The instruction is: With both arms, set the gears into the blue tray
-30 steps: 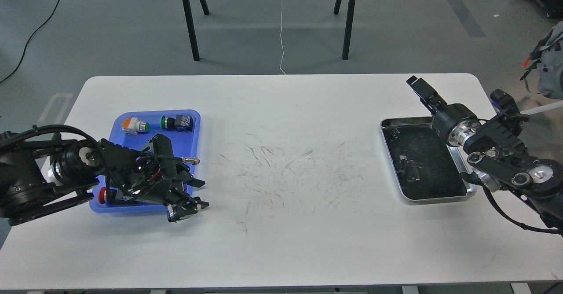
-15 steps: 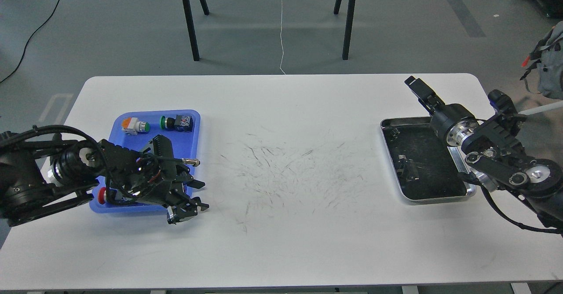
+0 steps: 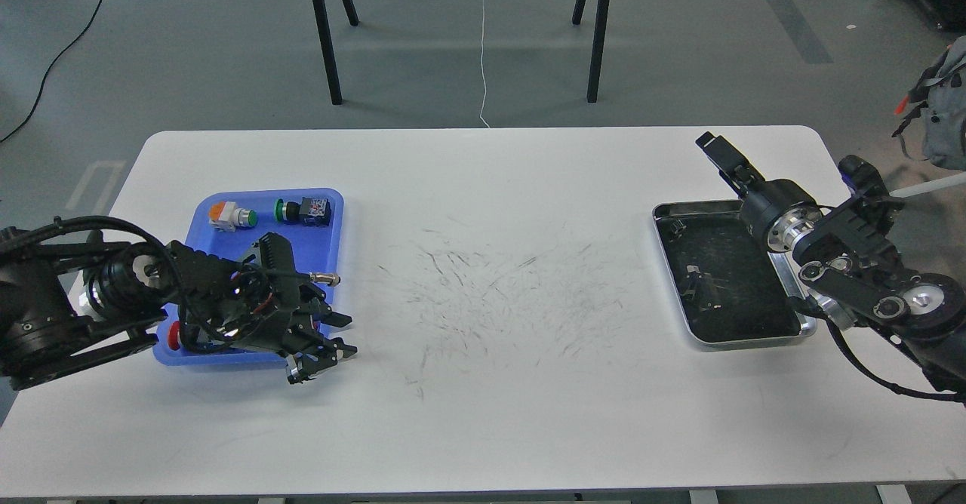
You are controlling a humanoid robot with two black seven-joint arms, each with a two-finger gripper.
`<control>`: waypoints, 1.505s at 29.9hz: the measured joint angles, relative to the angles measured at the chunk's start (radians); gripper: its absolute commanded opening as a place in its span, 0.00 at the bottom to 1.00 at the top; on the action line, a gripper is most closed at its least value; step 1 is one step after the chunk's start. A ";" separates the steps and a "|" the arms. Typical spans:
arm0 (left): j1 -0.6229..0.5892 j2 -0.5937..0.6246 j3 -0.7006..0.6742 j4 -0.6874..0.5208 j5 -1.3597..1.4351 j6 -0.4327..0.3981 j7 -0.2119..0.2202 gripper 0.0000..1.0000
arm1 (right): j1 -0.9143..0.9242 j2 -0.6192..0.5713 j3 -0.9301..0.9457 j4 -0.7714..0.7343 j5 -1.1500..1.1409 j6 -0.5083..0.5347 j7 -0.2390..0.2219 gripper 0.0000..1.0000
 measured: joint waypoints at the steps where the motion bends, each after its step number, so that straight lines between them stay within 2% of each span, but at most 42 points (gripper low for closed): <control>1: 0.000 0.000 0.000 0.001 0.000 0.002 0.000 0.42 | 0.000 0.000 0.000 0.000 0.000 0.000 0.000 0.86; 12: -0.001 -0.001 -0.001 0.003 0.000 0.048 0.000 0.36 | -0.004 0.000 -0.001 0.000 -0.002 0.000 0.000 0.86; 40: 0.027 0.026 0.000 0.011 0.000 0.051 0.000 0.36 | -0.008 0.000 -0.001 0.001 -0.002 0.000 0.000 0.86; 45: 0.030 0.028 0.000 0.012 0.000 0.051 0.000 0.31 | -0.008 0.001 -0.001 0.001 -0.002 0.000 0.000 0.87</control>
